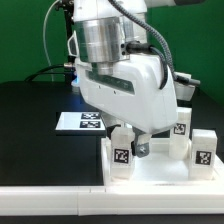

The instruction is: Assemble square table

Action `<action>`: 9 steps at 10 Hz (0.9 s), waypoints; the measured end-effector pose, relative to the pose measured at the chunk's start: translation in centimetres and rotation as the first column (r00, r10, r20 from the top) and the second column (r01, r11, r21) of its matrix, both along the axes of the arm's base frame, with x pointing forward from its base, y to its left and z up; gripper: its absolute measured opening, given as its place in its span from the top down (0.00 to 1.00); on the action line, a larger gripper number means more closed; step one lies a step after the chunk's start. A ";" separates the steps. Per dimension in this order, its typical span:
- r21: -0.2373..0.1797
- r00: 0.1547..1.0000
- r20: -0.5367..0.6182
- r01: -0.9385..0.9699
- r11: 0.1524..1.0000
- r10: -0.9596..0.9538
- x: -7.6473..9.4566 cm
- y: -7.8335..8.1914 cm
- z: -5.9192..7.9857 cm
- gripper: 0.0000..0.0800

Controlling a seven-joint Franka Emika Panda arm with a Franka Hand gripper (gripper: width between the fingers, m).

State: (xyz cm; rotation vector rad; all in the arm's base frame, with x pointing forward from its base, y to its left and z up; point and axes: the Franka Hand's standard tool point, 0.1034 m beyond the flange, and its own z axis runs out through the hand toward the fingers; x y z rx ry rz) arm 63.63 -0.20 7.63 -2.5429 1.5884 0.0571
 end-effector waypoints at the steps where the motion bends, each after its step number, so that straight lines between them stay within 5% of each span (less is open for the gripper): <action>1: -0.004 0.996 0.012 -0.084 0.996 0.084 0.0 0.0 0.0 0.19; 3: -0.034 0.947 0.041 -0.317 0.948 0.318 0.1 -0.3 0.0 0.19; 5: -0.030 0.959 0.036 -0.280 0.959 0.281 0.1 -0.3 0.0 0.19; 6: -0.031 0.958 0.037 -0.282 0.959 0.283 0.1 -0.3 0.0 0.40; 7: -0.027 0.965 0.034 -0.258 0.966 0.259 0.1 -0.3 0.0 0.40; 8: -0.019 0.988 0.019 -0.155 0.988 0.156 0.0 -0.3 -0.1 0.62; 9: -0.016 0.996 0.010 -0.086 0.996 0.086 0.0 -0.4 -0.1 0.64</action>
Offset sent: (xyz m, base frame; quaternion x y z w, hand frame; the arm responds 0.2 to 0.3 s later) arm 0.0000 0.0000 0.0000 0.0000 0.0000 -0.1296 0.9916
